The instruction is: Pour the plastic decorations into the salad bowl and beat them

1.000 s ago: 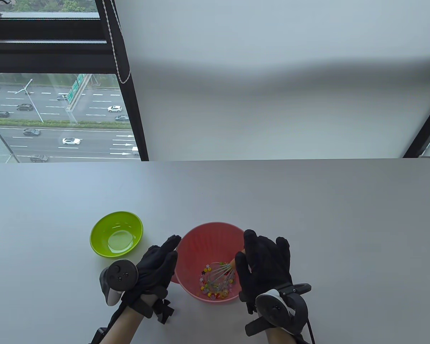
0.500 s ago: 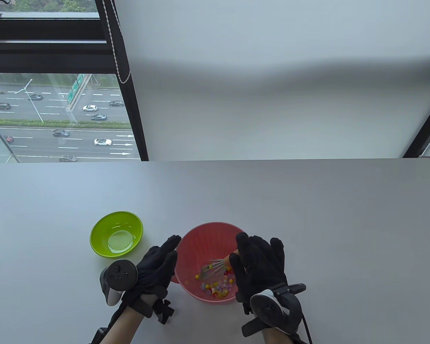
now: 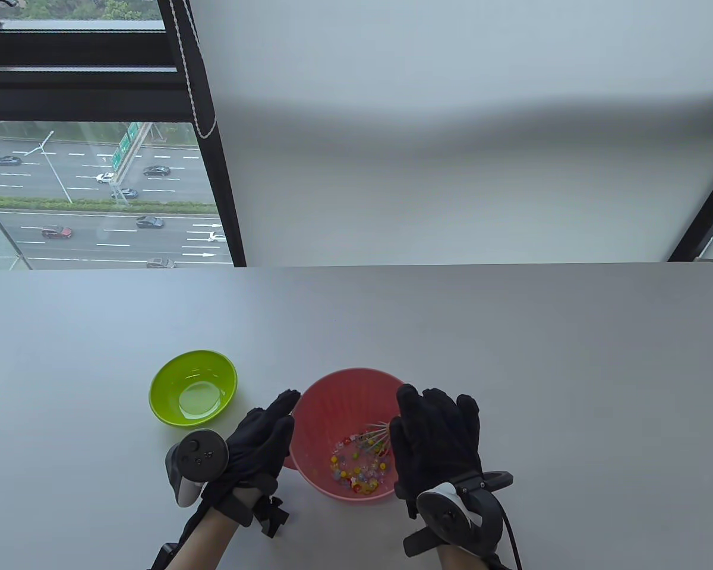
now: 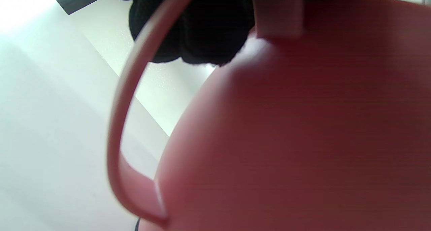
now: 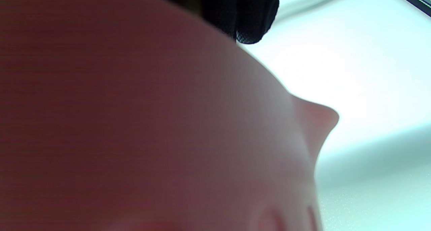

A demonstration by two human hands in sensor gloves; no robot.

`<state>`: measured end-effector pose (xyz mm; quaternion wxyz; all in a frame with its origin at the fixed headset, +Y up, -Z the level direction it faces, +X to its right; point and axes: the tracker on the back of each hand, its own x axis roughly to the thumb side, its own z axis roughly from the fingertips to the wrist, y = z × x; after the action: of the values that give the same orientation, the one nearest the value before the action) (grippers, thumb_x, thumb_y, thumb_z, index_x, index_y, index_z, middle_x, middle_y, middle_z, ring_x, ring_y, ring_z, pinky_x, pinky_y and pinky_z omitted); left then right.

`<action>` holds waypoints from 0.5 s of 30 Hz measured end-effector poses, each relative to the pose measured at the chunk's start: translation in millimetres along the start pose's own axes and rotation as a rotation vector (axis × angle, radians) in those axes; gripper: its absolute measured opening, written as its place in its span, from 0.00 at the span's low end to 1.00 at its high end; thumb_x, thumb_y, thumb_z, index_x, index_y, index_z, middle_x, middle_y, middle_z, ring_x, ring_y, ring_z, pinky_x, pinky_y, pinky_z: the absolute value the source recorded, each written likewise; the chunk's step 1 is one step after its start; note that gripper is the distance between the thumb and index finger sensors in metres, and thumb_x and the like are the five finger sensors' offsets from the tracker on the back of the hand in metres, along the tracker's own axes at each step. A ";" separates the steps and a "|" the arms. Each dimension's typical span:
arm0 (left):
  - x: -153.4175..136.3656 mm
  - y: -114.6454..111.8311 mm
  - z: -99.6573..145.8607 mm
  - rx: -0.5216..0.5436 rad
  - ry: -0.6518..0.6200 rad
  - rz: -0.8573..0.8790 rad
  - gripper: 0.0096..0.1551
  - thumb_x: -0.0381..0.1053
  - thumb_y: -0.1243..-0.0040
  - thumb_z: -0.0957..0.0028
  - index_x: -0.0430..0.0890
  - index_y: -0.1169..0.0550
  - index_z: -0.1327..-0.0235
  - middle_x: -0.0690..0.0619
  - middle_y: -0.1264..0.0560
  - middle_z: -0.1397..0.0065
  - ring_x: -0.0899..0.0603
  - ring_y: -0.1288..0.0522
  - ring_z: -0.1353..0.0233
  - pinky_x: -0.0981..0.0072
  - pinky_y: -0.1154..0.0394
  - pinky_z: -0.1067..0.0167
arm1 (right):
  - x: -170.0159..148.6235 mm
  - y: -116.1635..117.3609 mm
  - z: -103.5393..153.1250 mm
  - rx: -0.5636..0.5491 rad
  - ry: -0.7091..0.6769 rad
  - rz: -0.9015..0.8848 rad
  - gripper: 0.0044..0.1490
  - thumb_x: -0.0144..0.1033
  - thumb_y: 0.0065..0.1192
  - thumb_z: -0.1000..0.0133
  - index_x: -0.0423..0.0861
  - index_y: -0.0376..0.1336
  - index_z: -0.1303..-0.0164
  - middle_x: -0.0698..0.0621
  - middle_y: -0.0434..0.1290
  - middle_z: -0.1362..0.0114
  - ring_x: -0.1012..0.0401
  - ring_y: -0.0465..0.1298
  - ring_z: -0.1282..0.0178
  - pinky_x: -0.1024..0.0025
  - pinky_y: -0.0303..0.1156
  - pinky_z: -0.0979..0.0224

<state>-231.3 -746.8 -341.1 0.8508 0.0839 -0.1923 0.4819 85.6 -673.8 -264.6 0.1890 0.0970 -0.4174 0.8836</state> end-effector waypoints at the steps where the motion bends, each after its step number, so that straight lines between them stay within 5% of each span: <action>1: -0.1 0.0 -0.1 -0.001 0.000 0.001 0.36 0.70 0.58 0.38 0.54 0.32 0.22 0.54 0.18 0.54 0.39 0.24 0.38 0.37 0.45 0.23 | -0.4 -0.4 -0.1 -0.002 0.002 0.000 0.38 0.58 0.51 0.34 0.65 0.43 0.16 0.61 0.72 0.30 0.57 0.65 0.22 0.49 0.45 0.15; 15: -0.5 -0.4 0.1 -0.004 0.002 0.006 0.36 0.70 0.58 0.38 0.53 0.32 0.21 0.54 0.18 0.54 0.39 0.24 0.38 0.37 0.45 0.23 | -6.4 -0.1 -0.5 0.016 0.060 -0.057 0.39 0.61 0.48 0.35 0.60 0.45 0.15 0.62 0.75 0.36 0.58 0.68 0.27 0.49 0.46 0.15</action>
<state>-231.2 -747.4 -341.2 0.8497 0.0810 -0.1926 0.4840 91.5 -674.9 -267.0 0.2259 0.0838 -0.4016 0.8836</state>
